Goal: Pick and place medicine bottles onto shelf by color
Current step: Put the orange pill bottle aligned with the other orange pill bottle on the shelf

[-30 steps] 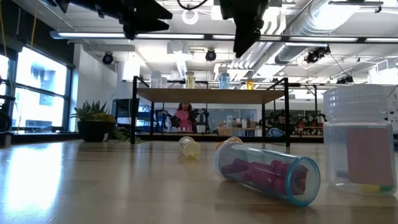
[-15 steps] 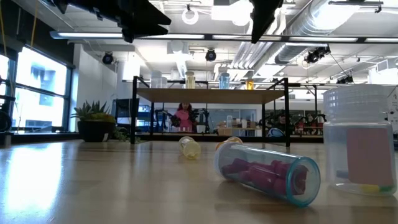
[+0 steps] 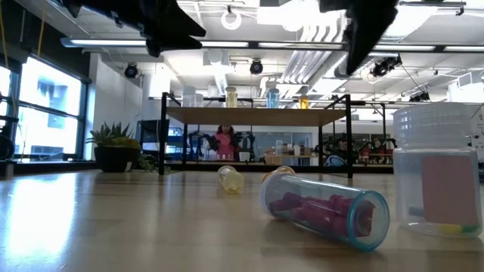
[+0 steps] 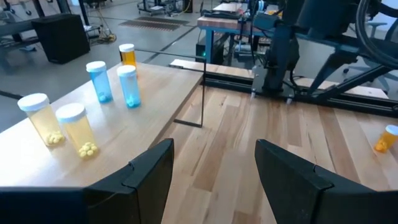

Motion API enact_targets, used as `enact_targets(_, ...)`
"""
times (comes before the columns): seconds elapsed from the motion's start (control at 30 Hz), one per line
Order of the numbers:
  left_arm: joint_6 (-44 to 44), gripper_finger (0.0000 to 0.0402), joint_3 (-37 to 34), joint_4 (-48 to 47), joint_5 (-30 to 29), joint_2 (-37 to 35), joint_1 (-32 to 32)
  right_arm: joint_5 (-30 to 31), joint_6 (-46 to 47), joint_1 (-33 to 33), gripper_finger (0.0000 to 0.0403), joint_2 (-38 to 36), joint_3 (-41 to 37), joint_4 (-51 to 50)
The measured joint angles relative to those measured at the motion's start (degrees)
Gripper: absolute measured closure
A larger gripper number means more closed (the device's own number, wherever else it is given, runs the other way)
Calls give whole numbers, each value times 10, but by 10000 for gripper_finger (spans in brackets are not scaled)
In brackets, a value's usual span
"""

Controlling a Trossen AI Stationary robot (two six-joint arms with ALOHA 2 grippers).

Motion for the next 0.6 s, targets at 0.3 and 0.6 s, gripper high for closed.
enact_targets(0.3, 0, 185, 0, -19, 0, 0, 0, 4, 114, 89, 196, -111, -107, 37)
enact_targets(0.6, -21, 185, 0, -22, 0, 0, -6, 14, 196, 193, 196, -163, -201, 61)
